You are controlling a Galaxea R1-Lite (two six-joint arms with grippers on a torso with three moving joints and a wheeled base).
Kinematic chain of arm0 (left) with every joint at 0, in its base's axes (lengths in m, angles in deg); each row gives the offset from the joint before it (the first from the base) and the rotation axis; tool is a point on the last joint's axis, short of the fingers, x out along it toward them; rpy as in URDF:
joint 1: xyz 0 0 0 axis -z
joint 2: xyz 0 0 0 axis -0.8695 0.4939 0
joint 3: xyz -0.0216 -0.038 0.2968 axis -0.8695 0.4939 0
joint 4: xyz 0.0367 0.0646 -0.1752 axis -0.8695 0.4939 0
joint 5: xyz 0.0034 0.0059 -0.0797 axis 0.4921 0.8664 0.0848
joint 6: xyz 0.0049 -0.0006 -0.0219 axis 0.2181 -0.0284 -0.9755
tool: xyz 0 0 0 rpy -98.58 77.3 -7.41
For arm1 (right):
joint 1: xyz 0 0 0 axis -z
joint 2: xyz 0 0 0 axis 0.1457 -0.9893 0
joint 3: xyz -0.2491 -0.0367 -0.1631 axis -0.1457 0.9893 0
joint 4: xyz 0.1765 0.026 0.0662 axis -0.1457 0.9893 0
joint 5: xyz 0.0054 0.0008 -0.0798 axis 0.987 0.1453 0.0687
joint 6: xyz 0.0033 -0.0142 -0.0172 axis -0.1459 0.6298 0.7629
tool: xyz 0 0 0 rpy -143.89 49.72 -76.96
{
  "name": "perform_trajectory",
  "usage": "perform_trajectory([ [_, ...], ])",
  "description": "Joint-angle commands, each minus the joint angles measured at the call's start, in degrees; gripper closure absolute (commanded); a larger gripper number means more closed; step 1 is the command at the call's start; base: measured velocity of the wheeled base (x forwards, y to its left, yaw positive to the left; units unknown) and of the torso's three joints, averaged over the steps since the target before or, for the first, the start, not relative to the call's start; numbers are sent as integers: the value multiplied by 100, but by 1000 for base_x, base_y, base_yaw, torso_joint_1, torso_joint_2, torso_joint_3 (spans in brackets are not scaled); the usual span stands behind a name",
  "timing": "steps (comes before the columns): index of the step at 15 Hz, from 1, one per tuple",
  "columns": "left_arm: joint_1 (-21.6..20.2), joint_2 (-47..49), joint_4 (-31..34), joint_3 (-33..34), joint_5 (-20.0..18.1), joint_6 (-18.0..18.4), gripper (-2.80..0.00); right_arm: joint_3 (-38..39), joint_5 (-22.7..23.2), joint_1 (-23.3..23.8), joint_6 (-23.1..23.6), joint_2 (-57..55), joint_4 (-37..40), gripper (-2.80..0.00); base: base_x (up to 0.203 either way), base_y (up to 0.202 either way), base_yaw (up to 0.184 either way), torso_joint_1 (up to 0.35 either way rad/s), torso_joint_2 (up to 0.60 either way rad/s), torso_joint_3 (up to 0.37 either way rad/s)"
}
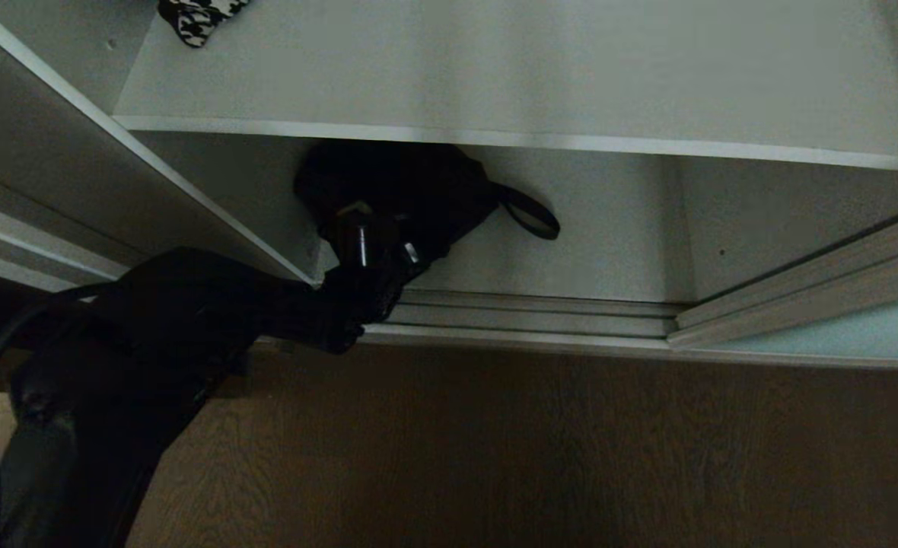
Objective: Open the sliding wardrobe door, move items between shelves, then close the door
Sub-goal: Place the bag on the higher shelf
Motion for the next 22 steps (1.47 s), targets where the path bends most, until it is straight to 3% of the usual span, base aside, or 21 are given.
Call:
perform_trajectory([
  [1, -7, 352, 1, -128, 23, 53, 0, 0, 0, -2, 0, 11, -3, 0, 0, 0, 0, 0, 0, 0],
  [2, -7, 415, -28, -136, 27, 92, -280, 0, 0, -2, 3, 18, -3, 0, 0, 0, 0, 0, 0, 0],
  [6, -42, 667, -100, -351, 36, 94, -280, 0, 0, -2, 0, 20, -3, 0, 0, 0, 0, 0, 0, 0],
  [9, -40, 726, -581, -295, -25, 123, -280, 0, 0, -2, 0, 19, -3, 0, 0, 0, 0, 0, 0, 0],
  [12, -29, 903, -677, -385, -62, 350, -280, 0, 0, -2, 0, 11, -3, 0, 0, 0, 0, 0, 0, 0],
  [15, -40, 1185, -1025, -861, -401, 846, -280, 0, 0, -2, 0, 11, -3, 0, 0, 0, 0, 0, 0, 0],
  [18, -33, 1367, -1042, -1381, -474, 1018, -280, 0, 0, -2, 8, 11, -3, 0, 0, 0, 0, 0, 0, 0],
  [22, 37, 1487, -1149, -1464, -847, 1130, -280, 0, 0, -2, 0, 17, -3, 0, 0, 0, 0, 0, 0, 0],
])
